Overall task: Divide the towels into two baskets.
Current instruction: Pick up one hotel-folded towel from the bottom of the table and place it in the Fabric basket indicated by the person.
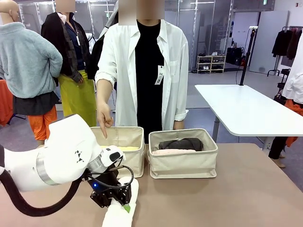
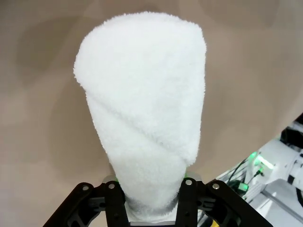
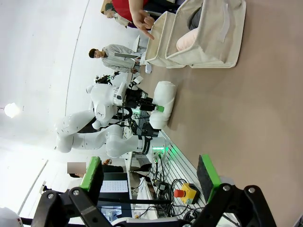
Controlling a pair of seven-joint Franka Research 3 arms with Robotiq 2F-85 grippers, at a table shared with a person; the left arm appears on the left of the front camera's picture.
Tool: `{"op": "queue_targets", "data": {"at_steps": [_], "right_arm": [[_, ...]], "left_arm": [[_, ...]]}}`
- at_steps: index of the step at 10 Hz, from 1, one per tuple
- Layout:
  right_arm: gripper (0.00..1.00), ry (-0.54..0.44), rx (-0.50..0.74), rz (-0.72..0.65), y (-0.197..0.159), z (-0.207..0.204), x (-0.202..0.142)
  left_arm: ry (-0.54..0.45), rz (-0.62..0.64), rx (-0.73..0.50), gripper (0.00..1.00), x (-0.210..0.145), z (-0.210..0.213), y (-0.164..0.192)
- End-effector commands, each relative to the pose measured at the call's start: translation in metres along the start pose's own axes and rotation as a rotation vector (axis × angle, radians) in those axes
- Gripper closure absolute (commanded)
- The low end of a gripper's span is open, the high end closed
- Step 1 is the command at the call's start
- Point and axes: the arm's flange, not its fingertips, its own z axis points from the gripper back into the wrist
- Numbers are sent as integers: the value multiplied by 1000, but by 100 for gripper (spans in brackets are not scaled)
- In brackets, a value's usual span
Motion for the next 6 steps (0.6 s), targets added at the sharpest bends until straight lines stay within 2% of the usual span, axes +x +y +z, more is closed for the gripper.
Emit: {"op": "queue_targets", "data": {"at_steps": [1,2,4,6], "right_arm": [[0,0,-16,2,3,-2,-4],[0,0,-16,2,3,-2,-4],[0,0,-16,2,3,-2,-4],[0,0,-16,2,3,-2,-4]], "left_arm": [[29,-117,62,98,-19,39,-6],[47,-239,87,98,-18,54,-10],[41,-471,227,98,-16,79,-14],[49,-718,229,98,-15,100,-17]]}}
